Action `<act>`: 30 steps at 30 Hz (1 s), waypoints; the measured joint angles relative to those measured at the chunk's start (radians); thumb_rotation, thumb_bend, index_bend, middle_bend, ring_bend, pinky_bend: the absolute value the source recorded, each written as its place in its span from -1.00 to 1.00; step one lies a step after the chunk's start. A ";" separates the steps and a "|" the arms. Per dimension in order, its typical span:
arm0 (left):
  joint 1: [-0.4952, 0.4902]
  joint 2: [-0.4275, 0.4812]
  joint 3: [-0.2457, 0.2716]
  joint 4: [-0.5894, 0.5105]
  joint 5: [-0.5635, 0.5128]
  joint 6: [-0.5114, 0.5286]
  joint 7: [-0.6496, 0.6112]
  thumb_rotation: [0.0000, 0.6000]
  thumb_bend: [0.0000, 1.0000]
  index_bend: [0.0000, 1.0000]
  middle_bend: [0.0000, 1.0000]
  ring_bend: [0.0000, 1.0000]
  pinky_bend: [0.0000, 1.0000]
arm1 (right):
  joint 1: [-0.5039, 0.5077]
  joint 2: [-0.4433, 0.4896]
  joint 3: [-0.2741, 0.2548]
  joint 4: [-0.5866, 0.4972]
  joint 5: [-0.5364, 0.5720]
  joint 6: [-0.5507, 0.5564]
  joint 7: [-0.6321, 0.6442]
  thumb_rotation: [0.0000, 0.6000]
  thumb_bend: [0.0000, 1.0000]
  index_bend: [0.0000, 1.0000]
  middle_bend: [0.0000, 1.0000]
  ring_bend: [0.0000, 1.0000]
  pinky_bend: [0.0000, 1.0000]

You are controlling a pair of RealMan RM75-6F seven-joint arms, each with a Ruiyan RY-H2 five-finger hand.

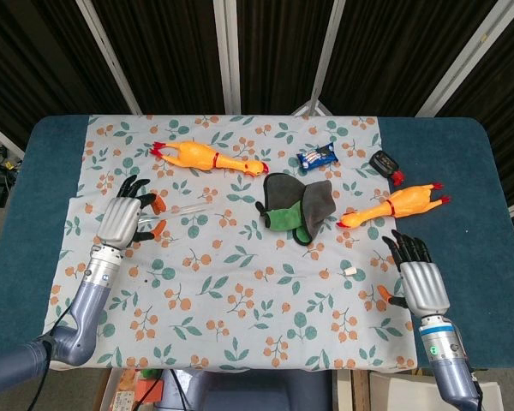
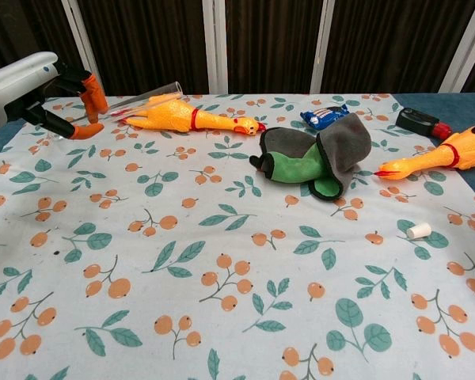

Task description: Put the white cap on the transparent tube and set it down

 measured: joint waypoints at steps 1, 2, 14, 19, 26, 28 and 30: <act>0.000 0.002 -0.001 -0.003 0.002 0.000 -0.002 1.00 0.60 0.31 0.32 -0.72 -1.00 | 0.008 -0.007 0.004 -0.001 0.004 -0.006 -0.009 1.00 -0.39 -0.51 -0.87 -1.00 -1.00; -0.001 0.005 -0.003 -0.007 0.005 -0.001 -0.003 1.00 0.60 0.31 0.32 -0.72 -1.00 | 0.018 -0.015 0.008 -0.001 0.010 -0.013 -0.020 1.00 -0.39 -0.45 -0.85 -1.00 -1.00; 0.001 0.051 -0.015 -0.078 0.030 -0.003 0.008 1.00 0.59 0.31 0.32 -0.72 -1.00 | 0.113 -0.072 0.012 0.070 0.031 -0.109 -0.116 1.00 -0.39 -0.25 -0.78 -1.00 -1.00; 0.004 0.058 -0.019 -0.092 0.029 -0.003 0.015 1.00 0.60 0.31 0.32 -0.72 -1.00 | 0.130 -0.091 -0.003 0.112 0.024 -0.126 -0.122 1.00 -0.39 -0.18 -0.75 -1.00 -1.00; 0.006 0.061 -0.018 -0.096 0.032 -0.007 0.019 1.00 0.59 0.31 0.32 -0.72 -1.00 | 0.141 -0.121 -0.015 0.159 0.015 -0.130 -0.102 1.00 -0.39 -0.16 -0.73 -1.00 -1.00; 0.007 0.062 -0.017 -0.096 0.033 -0.009 0.020 1.00 0.59 0.31 0.32 -0.72 -1.00 | 0.146 -0.131 -0.015 0.176 0.010 -0.131 -0.094 1.00 -0.39 -0.16 -0.72 -0.99 -1.00; 0.006 0.063 -0.017 -0.097 0.035 -0.010 0.022 1.00 0.59 0.31 0.32 -0.72 -1.00 | 0.152 -0.145 -0.014 0.198 0.009 -0.134 -0.082 1.00 -0.39 -0.15 -0.72 -0.99 -1.00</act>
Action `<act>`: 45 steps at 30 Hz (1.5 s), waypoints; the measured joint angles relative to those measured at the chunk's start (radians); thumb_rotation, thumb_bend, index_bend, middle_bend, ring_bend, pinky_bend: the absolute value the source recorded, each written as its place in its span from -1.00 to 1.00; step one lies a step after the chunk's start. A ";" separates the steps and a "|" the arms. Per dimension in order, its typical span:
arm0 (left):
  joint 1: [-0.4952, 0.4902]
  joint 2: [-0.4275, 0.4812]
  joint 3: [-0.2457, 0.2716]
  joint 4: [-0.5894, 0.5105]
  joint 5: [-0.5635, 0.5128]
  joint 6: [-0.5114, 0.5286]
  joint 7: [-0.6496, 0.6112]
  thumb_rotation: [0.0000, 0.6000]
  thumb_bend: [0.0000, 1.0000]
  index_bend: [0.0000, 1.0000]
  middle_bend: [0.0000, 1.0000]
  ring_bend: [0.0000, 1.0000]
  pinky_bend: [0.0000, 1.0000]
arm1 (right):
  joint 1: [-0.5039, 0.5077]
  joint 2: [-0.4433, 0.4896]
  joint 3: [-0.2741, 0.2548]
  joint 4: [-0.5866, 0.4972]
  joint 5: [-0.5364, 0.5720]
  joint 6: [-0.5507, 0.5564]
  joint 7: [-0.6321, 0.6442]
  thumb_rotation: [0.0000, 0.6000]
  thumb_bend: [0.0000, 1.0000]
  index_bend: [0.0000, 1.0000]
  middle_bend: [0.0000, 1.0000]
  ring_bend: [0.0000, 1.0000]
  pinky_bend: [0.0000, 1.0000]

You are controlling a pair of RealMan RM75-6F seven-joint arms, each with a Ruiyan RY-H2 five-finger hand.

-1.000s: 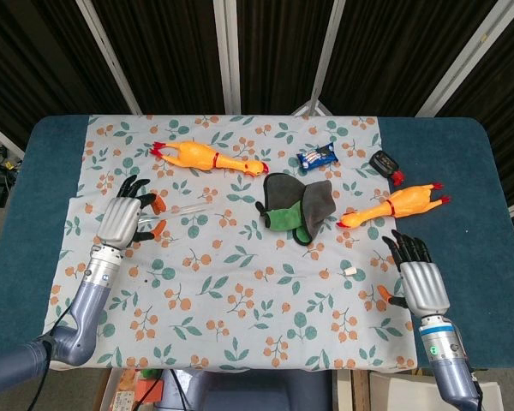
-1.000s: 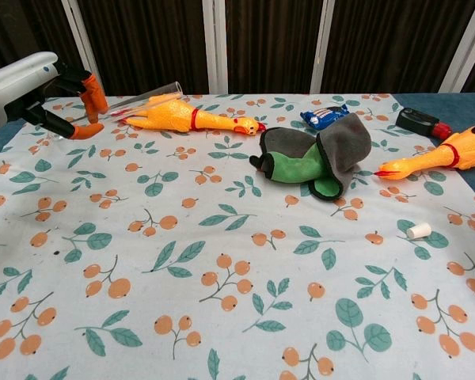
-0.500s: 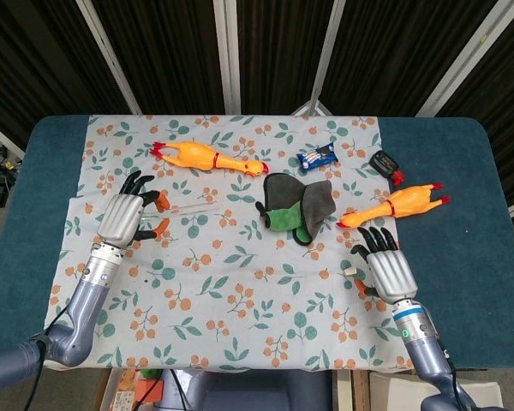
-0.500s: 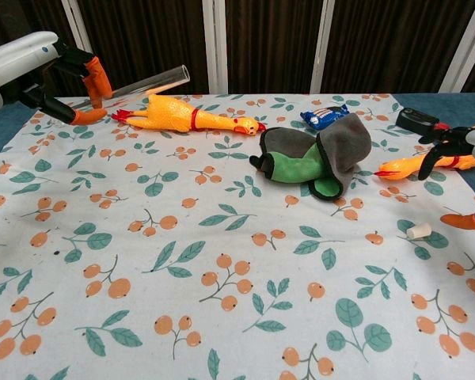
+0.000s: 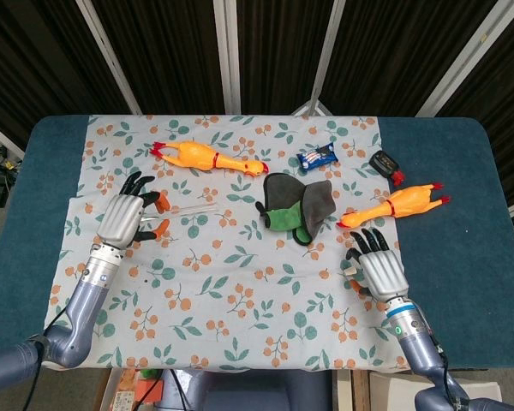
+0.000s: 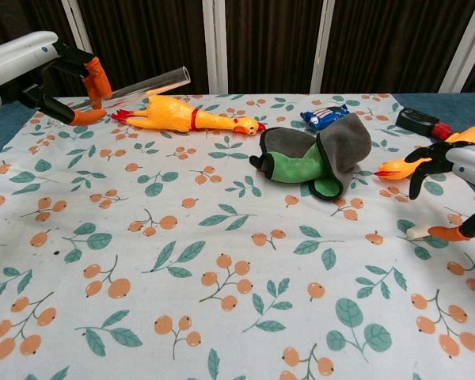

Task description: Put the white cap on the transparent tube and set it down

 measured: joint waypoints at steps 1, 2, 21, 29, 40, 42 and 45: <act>0.000 0.000 0.000 -0.001 0.001 0.000 0.001 1.00 0.59 0.31 0.32 -0.72 -1.00 | 0.003 -0.006 0.001 0.009 0.000 -0.002 0.005 1.00 -0.39 -0.14 -0.72 -0.99 -1.00; 0.000 0.001 -0.001 -0.002 0.001 0.000 0.001 1.00 0.59 0.31 0.32 -0.72 -1.00 | 0.007 -0.013 0.001 0.020 0.001 -0.006 0.009 1.00 -0.39 -0.14 -0.72 -0.99 -1.00; 0.001 0.013 -0.013 -0.027 -0.001 0.005 0.024 1.00 0.59 0.31 0.32 -0.72 -1.00 | 0.041 -0.060 -0.012 0.142 0.026 -0.064 0.037 1.00 -0.39 -0.08 -0.72 -0.99 -1.00; 0.002 0.010 -0.012 -0.030 -0.003 0.004 0.034 1.00 0.59 0.31 0.32 -0.72 -1.00 | 0.047 -0.074 -0.015 0.175 0.026 -0.072 0.055 1.00 -0.39 -0.03 -0.71 -0.99 -1.00; 0.003 0.009 -0.013 -0.026 -0.003 0.005 0.036 1.00 0.59 0.31 0.32 -0.72 -1.00 | 0.054 -0.090 -0.017 0.204 0.027 -0.075 0.069 1.00 -0.39 -0.03 -0.71 -0.99 -1.00; 0.004 0.009 -0.014 -0.026 -0.003 0.005 0.035 1.00 0.59 0.31 0.32 -0.72 -1.00 | 0.055 -0.092 -0.018 0.208 0.029 -0.077 0.068 1.00 -0.38 -0.02 -0.71 -0.99 -1.00; 0.004 0.010 -0.014 -0.025 -0.004 0.004 0.034 1.00 0.59 0.31 0.32 -0.72 -1.00 | 0.055 -0.092 -0.019 0.213 0.030 -0.078 0.067 1.00 -0.35 0.01 -0.71 -0.99 -1.00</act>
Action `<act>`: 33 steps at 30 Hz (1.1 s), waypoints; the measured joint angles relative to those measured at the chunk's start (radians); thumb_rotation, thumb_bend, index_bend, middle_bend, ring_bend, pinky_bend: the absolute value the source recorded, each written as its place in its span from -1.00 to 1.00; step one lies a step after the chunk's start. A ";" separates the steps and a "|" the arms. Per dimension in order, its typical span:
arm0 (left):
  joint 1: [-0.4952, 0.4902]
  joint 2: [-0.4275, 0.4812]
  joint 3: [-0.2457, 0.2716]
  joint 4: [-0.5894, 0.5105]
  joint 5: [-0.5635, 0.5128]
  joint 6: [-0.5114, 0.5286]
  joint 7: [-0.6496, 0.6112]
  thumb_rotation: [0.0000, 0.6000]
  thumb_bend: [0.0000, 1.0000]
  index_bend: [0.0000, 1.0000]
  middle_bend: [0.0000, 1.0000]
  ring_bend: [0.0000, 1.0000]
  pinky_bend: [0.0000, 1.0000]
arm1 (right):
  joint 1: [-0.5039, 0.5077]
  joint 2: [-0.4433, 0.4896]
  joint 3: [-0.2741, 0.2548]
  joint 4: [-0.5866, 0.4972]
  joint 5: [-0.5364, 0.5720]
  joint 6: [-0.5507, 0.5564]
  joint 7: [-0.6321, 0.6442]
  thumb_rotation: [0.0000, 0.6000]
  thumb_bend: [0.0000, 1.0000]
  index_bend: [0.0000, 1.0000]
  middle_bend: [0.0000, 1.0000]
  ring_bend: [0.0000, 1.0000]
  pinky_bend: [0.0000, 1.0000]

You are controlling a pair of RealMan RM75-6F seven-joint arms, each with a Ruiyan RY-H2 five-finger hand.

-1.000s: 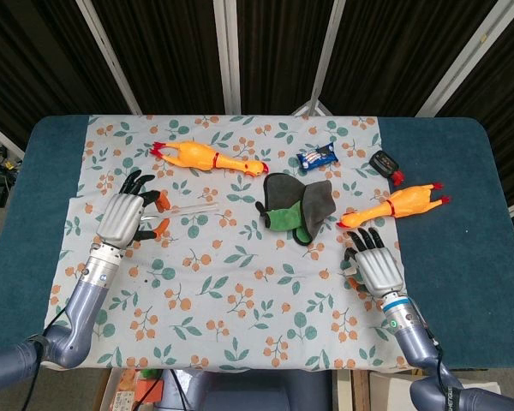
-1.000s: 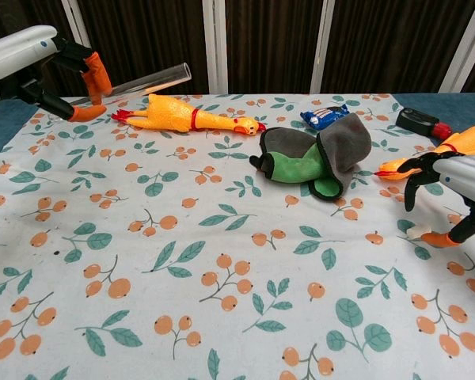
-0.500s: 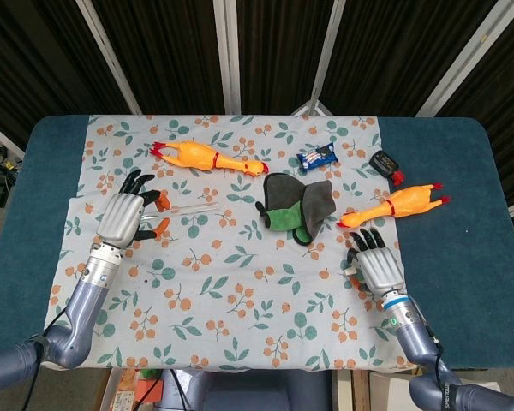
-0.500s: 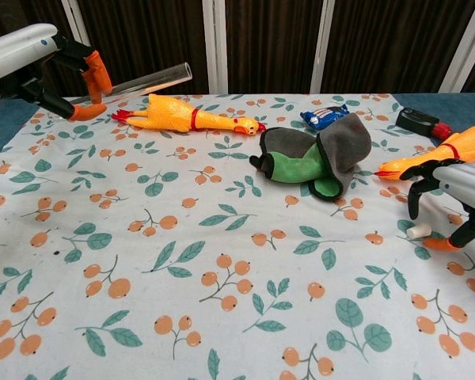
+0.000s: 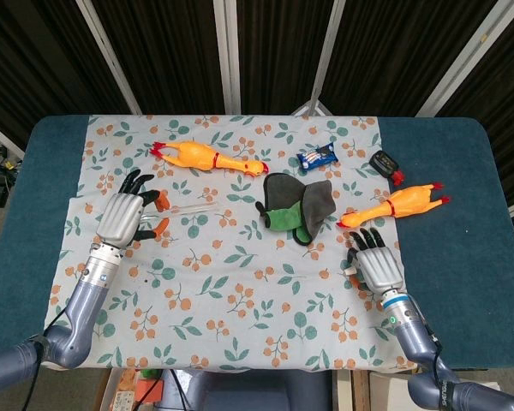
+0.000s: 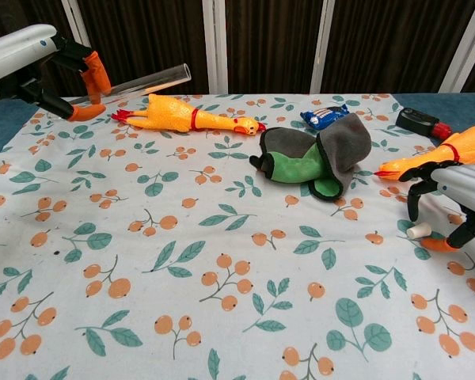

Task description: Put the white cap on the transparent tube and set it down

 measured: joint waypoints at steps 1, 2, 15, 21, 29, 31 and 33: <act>0.000 0.000 0.000 0.000 0.000 0.000 0.000 1.00 0.59 0.31 0.32 -0.72 -1.00 | 0.000 0.000 0.000 0.001 0.000 0.000 0.000 1.00 -0.34 0.02 -0.70 -0.99 -1.00; 0.000 0.000 0.000 0.001 0.000 0.000 -0.001 1.00 0.59 0.31 0.32 -0.72 -1.00 | 0.000 0.000 -0.001 0.001 0.000 0.000 0.001 1.00 -0.34 0.02 -0.70 -0.99 -1.00; 0.003 -0.001 0.001 0.002 0.002 0.000 -0.006 1.00 0.59 0.31 0.32 -0.72 -1.00 | 0.000 0.002 -0.003 0.008 0.008 0.001 -0.011 1.00 -0.30 0.02 -0.70 -0.99 -1.00; 0.003 -0.001 0.000 0.002 0.003 0.001 -0.007 1.00 0.59 0.31 0.32 -0.72 -1.00 | 0.001 0.002 -0.005 0.005 0.006 0.001 -0.013 1.00 -0.21 0.08 -0.70 -0.99 -1.00; 0.004 -0.005 0.001 0.003 0.002 0.000 -0.007 1.00 0.59 0.31 0.32 -0.72 -1.00 | 0.002 0.002 -0.008 -0.001 0.004 0.002 -0.018 1.00 -0.21 0.11 -0.70 -0.99 -1.00; 0.005 -0.005 0.001 0.004 0.001 0.001 -0.008 1.00 0.59 0.31 0.32 -0.72 -1.00 | 0.001 0.002 -0.009 -0.002 0.004 0.002 -0.018 1.00 -0.21 0.11 -0.70 -0.99 -1.00; 0.006 -0.004 0.001 0.005 0.002 0.001 -0.008 1.00 0.59 0.31 0.32 -0.72 -1.00 | 0.002 0.002 -0.009 -0.002 0.005 0.002 -0.017 1.00 -0.21 0.11 -0.70 -0.99 -1.00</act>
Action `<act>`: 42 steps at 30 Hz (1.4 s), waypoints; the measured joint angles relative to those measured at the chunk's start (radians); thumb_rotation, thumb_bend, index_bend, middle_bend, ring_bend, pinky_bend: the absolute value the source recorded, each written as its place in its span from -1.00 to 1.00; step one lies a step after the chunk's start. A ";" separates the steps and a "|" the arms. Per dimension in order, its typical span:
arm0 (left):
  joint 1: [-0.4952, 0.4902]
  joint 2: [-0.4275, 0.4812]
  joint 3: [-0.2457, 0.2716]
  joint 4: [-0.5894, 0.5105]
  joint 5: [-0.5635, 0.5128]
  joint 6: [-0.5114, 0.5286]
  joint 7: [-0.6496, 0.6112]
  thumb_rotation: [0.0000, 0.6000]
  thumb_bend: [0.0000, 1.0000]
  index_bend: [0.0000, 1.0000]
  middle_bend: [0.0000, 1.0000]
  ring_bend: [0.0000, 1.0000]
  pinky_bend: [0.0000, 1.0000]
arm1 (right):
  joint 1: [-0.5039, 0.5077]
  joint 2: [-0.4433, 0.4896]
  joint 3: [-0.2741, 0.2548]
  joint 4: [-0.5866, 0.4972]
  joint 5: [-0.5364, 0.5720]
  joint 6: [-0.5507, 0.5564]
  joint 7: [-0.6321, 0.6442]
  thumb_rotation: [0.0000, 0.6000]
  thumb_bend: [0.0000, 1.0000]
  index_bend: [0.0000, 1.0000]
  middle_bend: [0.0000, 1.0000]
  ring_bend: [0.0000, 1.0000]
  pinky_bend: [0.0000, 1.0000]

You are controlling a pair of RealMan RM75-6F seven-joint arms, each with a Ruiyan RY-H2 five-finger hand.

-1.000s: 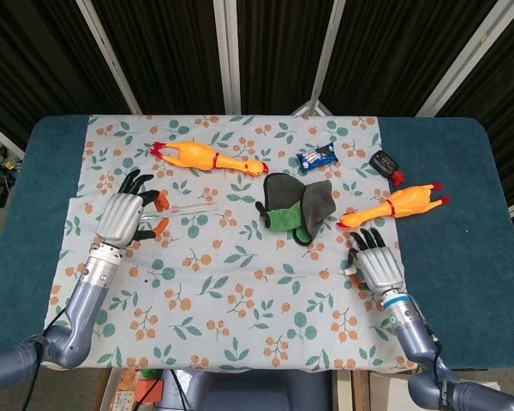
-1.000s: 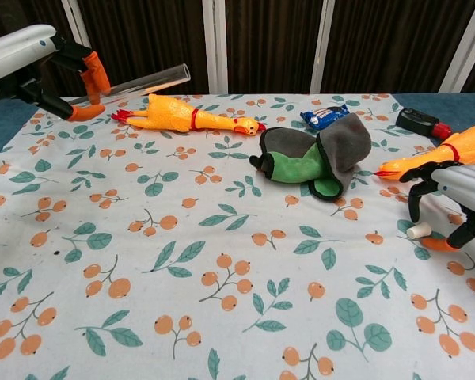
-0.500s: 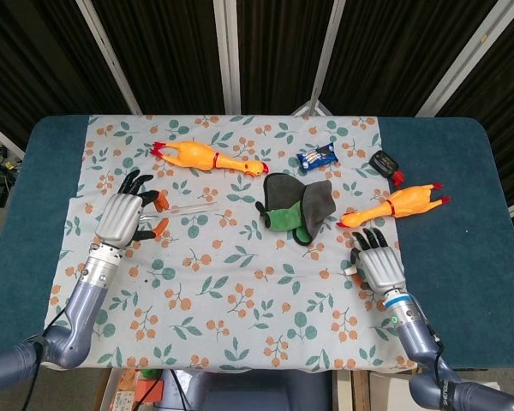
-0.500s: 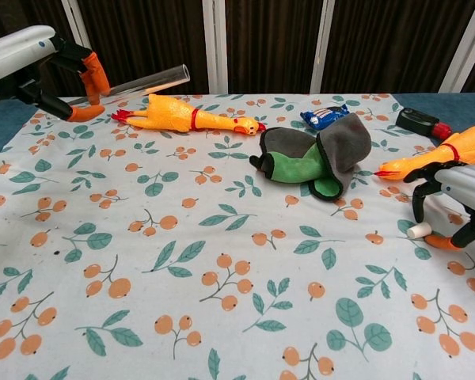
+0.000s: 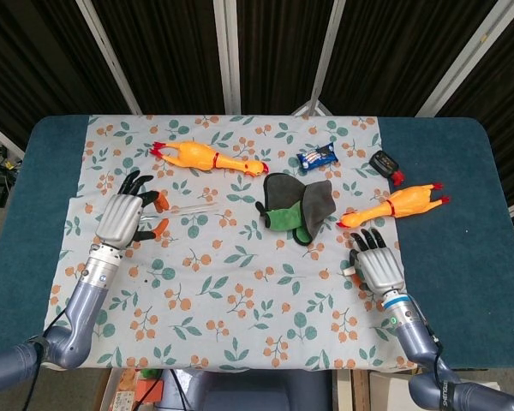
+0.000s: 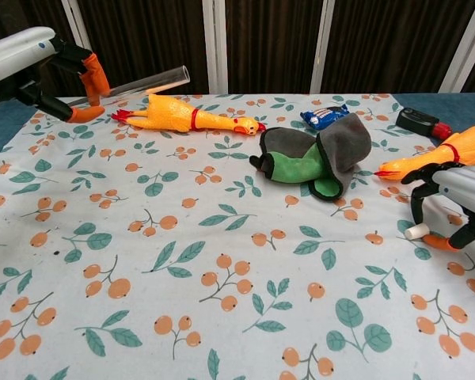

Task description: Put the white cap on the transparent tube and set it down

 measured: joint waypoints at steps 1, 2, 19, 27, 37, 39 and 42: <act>0.000 0.000 0.000 0.000 0.000 0.000 -0.001 1.00 0.59 0.31 0.32 -0.72 -1.00 | 0.000 0.000 0.000 0.000 0.000 0.000 0.000 1.00 -0.21 0.11 -0.70 -0.99 -1.00; 0.001 0.001 0.000 0.001 0.000 0.000 -0.001 1.00 0.59 0.31 0.32 -0.72 -1.00 | 0.001 -0.001 0.000 0.001 0.000 0.000 -0.001 1.00 -0.21 0.11 -0.70 -0.99 -1.00; 0.000 0.000 -0.005 0.003 0.000 0.000 -0.005 1.00 0.59 0.31 0.32 -0.72 -1.00 | 0.003 0.004 0.008 -0.006 -0.017 0.029 0.000 1.00 -0.18 0.46 -0.55 -0.95 -0.99; -0.012 -0.019 -0.010 0.012 -0.007 -0.010 0.000 1.00 0.59 0.31 0.32 -0.72 -1.00 | 0.011 0.035 0.048 -0.028 -0.034 0.077 0.008 1.00 -0.18 0.47 -0.55 -0.95 -0.99; -0.038 -0.095 -0.032 0.069 -0.035 -0.023 0.001 1.00 0.59 0.31 0.32 -0.72 -1.00 | 0.032 0.040 0.128 -0.036 -0.041 0.165 0.010 1.00 -0.18 0.47 -0.55 -0.95 -0.99; -0.047 -0.126 -0.042 0.093 -0.046 -0.023 -0.003 1.00 0.59 0.31 0.32 -0.72 -1.00 | 0.044 0.039 0.149 -0.035 -0.046 0.181 0.010 1.00 -0.18 0.47 -0.55 -0.95 -0.99; -0.061 -0.174 -0.057 0.130 -0.058 -0.020 -0.013 1.00 0.59 0.31 0.32 -0.72 -1.00 | 0.061 0.037 0.172 -0.032 -0.057 0.198 0.011 1.00 -0.18 0.47 -0.55 -0.95 -0.99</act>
